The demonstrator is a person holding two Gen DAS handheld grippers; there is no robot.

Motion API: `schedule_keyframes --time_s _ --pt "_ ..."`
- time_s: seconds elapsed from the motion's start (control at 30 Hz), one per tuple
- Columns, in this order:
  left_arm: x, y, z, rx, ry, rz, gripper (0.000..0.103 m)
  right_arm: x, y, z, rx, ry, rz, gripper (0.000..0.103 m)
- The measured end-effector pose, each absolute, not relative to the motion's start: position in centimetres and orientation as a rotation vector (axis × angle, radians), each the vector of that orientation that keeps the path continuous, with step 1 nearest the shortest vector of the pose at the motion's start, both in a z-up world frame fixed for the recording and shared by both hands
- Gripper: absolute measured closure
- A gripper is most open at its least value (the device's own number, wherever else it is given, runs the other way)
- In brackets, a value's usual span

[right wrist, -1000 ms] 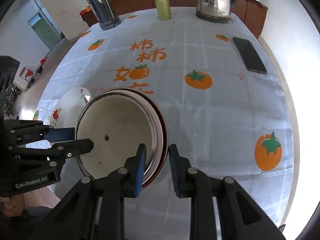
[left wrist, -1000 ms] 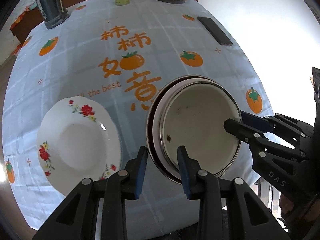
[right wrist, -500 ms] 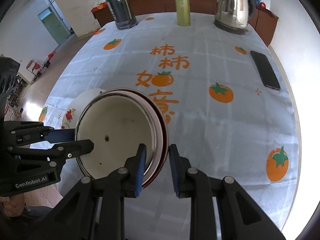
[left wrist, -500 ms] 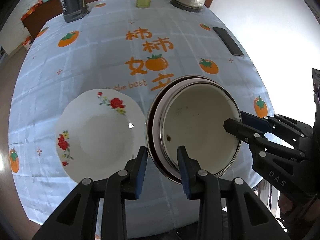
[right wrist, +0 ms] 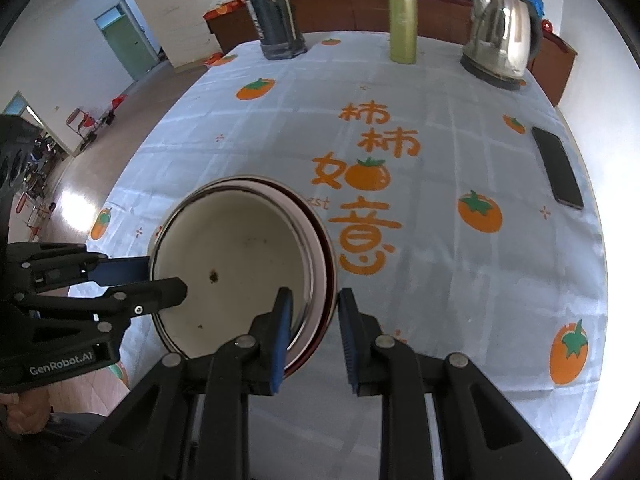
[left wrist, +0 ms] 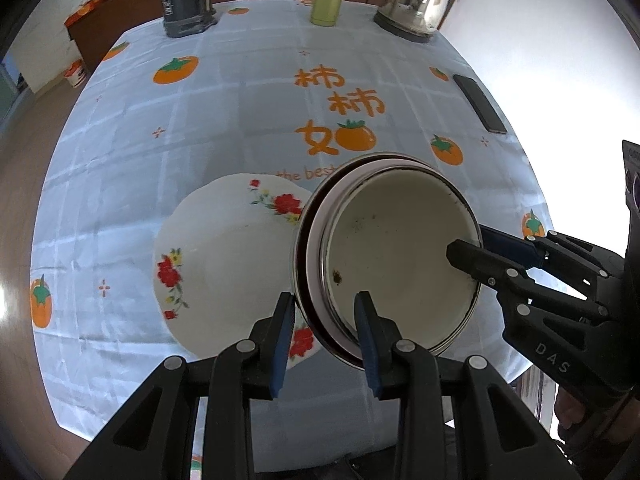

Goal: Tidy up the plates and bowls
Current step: 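Lift and carry the nested bowl stack over the red-rose plate stack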

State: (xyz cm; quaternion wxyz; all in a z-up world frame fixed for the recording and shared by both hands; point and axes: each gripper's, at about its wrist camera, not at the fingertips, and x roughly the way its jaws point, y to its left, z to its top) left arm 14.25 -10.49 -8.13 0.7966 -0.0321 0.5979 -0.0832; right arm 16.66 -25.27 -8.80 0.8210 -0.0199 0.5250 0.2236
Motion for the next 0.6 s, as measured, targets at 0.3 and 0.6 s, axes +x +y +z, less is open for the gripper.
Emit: schedule_keyframes --time_s 0.3,0.6 --pt "13.7 -7.9 -8.3 -0.111 1.292 -0.138 0.070 17.0 -22.6 -8.9 -0.072 1.126 0.517 0.080" --pt "13.1 -5.2 -8.8 -0.167 1.303 -0.104 0.070 17.2 -20.2 -9.0 -0.107 1.136 0.557 0.080"
